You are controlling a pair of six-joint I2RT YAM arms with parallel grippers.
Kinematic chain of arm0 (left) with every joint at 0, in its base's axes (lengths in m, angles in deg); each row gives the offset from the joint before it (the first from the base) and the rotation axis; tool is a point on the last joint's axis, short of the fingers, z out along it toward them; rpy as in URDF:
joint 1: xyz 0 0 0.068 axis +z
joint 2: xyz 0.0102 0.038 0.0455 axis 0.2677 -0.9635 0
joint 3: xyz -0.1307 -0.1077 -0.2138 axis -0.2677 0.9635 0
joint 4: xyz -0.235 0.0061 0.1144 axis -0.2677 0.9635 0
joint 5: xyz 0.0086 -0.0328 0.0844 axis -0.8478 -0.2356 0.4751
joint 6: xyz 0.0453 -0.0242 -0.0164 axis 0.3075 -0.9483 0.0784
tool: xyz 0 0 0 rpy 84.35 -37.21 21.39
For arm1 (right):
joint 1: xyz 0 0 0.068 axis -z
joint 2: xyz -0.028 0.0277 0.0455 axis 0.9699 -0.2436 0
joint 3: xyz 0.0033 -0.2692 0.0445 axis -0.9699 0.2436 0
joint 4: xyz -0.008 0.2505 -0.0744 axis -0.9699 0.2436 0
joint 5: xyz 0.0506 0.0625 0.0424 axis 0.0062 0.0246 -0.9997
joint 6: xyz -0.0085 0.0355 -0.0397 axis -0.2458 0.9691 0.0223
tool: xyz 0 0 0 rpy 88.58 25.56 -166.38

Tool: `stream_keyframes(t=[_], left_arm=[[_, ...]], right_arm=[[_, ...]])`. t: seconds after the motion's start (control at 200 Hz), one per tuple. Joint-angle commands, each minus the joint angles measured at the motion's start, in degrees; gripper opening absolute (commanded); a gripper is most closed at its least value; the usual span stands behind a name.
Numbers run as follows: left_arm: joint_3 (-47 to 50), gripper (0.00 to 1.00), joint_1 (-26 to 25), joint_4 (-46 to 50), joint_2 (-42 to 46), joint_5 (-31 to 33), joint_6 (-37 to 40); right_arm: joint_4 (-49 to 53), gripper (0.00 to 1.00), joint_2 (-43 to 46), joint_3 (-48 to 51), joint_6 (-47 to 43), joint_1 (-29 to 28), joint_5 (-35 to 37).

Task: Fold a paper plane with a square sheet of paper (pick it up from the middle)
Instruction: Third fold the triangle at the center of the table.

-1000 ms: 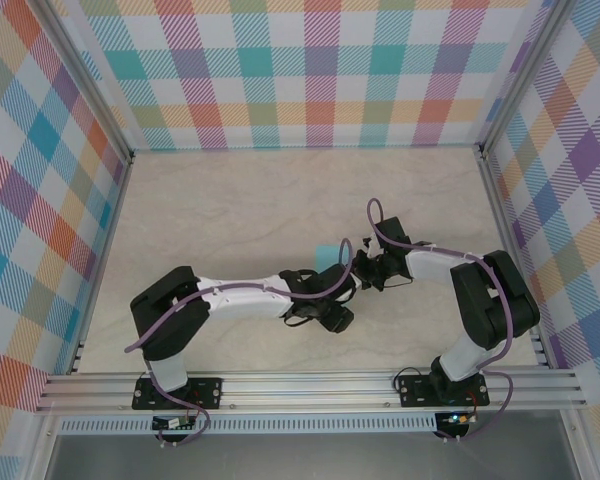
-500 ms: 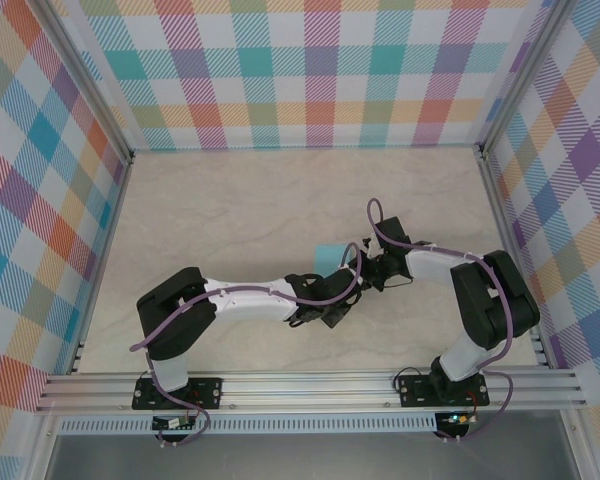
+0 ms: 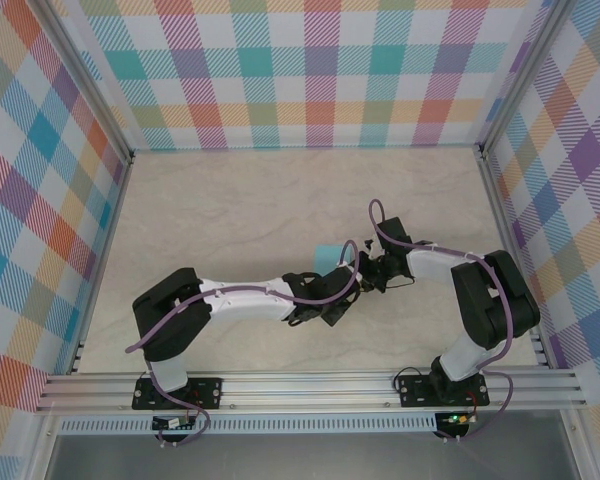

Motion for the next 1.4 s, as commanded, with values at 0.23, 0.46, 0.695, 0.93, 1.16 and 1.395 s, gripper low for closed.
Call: stream_keyframes(t=[0.23,0.46,0.695,0.93,1.16,1.395], left_arm=[[2.27,0.0,5.5,-1.77,4.27,-13.58,-0.69],[2.43,0.0,8.54,-2.92,3.82,-20.1,-0.66],[2.51,0.01,11.08,-2.8,3.24,-23.96,-0.54],[2.28,0.02,13.02,-2.33,2.04,-27.62,-0.43],[1.54,0.04,15.81,-2.04,0.72,-30.38,-0.2],[-0.11,0.05,17.87,-1.77,-2.0,-30.74,0.18]], right_arm=[[5.62,0.27,5.37,-3.66,-3.71,1.74,4.67],[3.9,0.14,-1.27,-8.89,-5.17,1.66,0.75],[7.15,0.11,-10.5,-16.77,-8.57,1.08,0.05],[12.8,0.11,-18.25,-23.81,-12.8,-0.07,2.96],[14.83,0.1,-20.26,-24.77,-14.41,-0.63,5.7],[14.97,0.1,-20.35,-24.45,-14.65,-0.67,5.8]])
